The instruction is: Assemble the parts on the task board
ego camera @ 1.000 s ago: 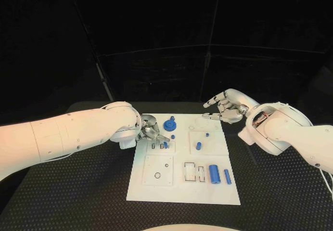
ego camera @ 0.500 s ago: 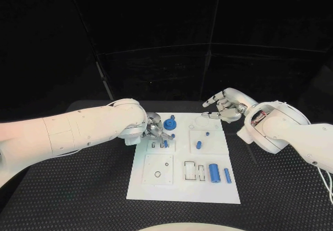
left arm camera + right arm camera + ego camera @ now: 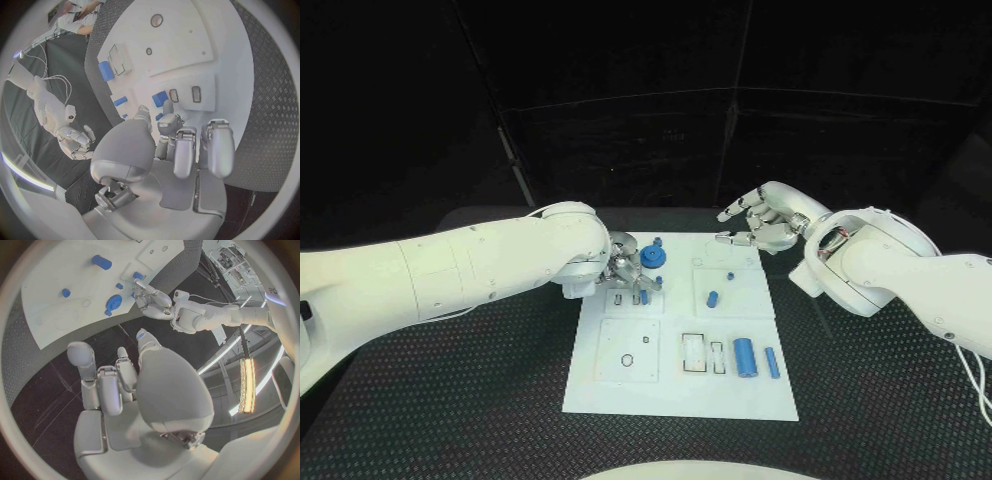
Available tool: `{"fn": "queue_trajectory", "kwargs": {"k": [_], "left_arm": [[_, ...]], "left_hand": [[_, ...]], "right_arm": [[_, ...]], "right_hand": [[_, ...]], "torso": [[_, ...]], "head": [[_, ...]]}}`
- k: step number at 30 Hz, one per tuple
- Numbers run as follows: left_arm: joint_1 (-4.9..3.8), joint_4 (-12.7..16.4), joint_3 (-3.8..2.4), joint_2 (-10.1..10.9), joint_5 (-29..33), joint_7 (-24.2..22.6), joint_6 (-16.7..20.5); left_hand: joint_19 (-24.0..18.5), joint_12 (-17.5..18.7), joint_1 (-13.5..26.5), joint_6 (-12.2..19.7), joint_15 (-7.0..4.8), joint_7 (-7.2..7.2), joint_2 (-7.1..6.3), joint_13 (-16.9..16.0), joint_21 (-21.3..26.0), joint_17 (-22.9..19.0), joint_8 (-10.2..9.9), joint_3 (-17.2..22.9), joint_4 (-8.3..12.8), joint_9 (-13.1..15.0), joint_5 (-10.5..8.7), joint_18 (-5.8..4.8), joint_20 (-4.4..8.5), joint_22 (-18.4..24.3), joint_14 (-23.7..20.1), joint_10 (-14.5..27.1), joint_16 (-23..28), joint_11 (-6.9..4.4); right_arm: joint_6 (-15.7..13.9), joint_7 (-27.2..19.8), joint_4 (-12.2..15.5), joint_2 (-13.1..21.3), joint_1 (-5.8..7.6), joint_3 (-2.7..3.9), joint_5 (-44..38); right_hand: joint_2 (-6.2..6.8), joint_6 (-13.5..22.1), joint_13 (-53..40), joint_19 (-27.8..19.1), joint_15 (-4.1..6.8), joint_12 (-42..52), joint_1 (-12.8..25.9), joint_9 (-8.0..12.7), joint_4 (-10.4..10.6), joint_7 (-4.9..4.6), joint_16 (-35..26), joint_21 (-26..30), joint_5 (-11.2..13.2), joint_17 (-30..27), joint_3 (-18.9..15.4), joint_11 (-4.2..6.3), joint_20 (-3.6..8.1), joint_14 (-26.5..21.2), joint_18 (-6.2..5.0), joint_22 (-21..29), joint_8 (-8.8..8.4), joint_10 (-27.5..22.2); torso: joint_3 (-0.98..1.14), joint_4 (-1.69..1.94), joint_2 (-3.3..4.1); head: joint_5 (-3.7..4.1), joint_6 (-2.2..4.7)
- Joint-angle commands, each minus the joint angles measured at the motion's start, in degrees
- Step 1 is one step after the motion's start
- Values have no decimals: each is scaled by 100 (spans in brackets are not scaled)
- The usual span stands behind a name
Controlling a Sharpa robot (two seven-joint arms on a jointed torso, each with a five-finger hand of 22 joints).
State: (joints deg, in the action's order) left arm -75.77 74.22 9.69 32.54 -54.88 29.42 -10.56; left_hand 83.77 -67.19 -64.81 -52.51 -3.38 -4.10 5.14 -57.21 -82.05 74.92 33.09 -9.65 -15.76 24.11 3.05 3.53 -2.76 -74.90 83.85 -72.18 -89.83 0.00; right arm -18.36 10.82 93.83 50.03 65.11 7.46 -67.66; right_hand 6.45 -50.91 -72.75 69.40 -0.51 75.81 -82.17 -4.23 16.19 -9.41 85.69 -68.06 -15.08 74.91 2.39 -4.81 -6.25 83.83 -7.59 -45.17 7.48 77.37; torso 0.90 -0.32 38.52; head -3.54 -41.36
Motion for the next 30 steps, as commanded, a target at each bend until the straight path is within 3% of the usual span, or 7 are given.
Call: {"fn": "queue_trajectory", "kwargs": {"k": [1,30], "left_arm": [[-12,-23,-4,-28,-89,51,-168],[-14,-140,-4,-169,-123,82,-471]], "left_hand": [[72,-24,-47,35,-34,0,33,-10,-32,1508,35,-30,1,15,-13,-63,26,-12,615,26,-17,-6],[56,-43,-392,140,-37,8,170,-45,-32,1508,206,78,245,215,-3,-61,27,-20,615,36,-17,-13]], "right_arm": [[69,17,31,-9,12,5,-65],[161,50,27,-20,12,4,-74]], "right_hand": [[-45,-52,7,-48,41,-30,-18,-8,-1,-8,-33,25,-22,529,-27,32,4,378,-46,13,42,-28],[-92,-91,4,-40,54,-22,2,-11,6,7,-43,45,56,521,-47,45,16,380,-46,30,87,-12]], "torso": [[-1,0,-2],[-4,7,1]], "head": [[1,-10],[16,-64]]}}
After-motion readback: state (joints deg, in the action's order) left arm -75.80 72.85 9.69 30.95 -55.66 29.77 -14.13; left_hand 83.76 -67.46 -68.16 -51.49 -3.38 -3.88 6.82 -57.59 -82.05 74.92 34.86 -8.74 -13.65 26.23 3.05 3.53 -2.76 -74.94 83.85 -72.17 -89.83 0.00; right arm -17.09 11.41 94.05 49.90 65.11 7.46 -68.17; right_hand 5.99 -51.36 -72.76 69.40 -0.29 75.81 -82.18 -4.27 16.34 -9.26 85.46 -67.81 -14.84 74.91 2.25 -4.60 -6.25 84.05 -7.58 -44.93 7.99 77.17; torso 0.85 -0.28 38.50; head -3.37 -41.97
